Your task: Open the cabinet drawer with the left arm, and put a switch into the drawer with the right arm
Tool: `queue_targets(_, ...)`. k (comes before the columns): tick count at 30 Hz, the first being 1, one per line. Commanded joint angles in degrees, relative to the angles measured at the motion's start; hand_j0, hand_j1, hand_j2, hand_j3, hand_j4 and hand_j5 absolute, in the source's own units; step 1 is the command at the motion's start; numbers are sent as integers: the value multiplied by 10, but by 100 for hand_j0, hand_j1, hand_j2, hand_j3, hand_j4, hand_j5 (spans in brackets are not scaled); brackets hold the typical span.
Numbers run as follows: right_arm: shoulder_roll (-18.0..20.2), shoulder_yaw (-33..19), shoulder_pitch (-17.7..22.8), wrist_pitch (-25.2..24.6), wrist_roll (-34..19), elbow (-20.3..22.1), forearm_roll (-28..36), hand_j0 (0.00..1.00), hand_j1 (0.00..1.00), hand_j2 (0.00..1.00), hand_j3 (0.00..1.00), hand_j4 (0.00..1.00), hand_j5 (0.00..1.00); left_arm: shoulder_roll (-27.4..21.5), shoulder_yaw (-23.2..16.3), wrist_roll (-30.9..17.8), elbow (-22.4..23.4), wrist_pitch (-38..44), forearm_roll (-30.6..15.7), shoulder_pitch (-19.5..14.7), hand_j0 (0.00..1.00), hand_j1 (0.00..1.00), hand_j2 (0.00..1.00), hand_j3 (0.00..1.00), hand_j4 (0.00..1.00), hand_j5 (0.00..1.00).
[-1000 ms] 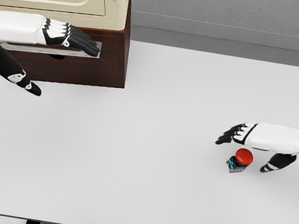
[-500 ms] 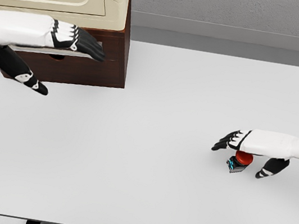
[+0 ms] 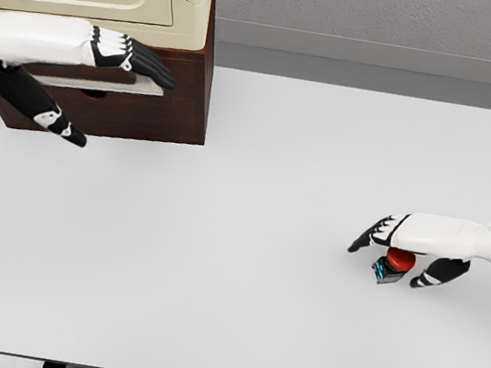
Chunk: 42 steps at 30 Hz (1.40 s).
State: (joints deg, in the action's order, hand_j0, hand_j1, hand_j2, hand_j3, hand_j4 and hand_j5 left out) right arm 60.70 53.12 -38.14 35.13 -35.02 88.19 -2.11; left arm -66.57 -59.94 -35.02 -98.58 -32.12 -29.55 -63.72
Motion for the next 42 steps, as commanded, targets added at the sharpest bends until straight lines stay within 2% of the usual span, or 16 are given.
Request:
queue_targets(1, 1, 0, 0, -1, 0, 1, 4, 80, 80, 80, 80, 80, 80, -8, -1, 0, 0, 33, -17, 1, 96, 96, 96, 96, 96, 96)
queue_targets(3, 3, 0, 0, -1, 0, 1, 4, 79, 79, 79, 79, 79, 79, -18, -1, 0, -6, 40, -20, 2, 96, 96, 96, 96, 96, 96)
queue_targets(5, 4, 0, 0, -1, 0, 1, 4, 78, 78, 78, 78, 78, 78, -23, -2, 0, -7, 40, -19, 4, 100, 100, 100, 100, 100, 100)
queue_targets(9, 6, 0, 0, -1, 0, 1, 4, 75, 75, 75, 75, 75, 75, -45, -3, 0, -7, 57, -20, 7, 100, 100, 100, 100, 100, 100)
queue_targets(14, 6, 0, 0, -1, 0, 1, 4, 67, 67, 67, 67, 67, 67, -44, -2, 0, -9, 63, -27, 13, 100, 100, 100, 100, 100, 100)
queue_targets(16, 6, 0, 0, -1, 0, 1, 5, 61, 61, 61, 61, 61, 61, -44, -2, 0, -8, 98, -37, 13, 100, 100, 100, 100, 100, 100)
queue_targets(23, 6, -1, -1, -1, 0, 1, 6, 54, 54, 54, 54, 54, 54, -45, -1, 0, -6, 115, -38, 15, 100, 100, 100, 100, 100, 100)
queue_targets(26, 6, -1, -3, -1, 0, 1, 6, 52, 52, 52, 52, 52, 52, -44, -1, 0, -6, 161, -36, 15, 100, 100, 100, 100, 100, 100)
queue_targets(37, 3, -6, -11, -1, 0, 1, 11, 47, 47, 47, 47, 47, 47, -39, -2, 0, -6, 203, -36, 37, 100, 100, 100, 100, 100, 100)
queue_targets(42, 0, -8, -23, -1, 0, 1, 12, 47, 47, 47, 47, 47, 47, -28, -2, 0, 8, 225, -32, 47, 100, 100, 100, 100, 100, 100)
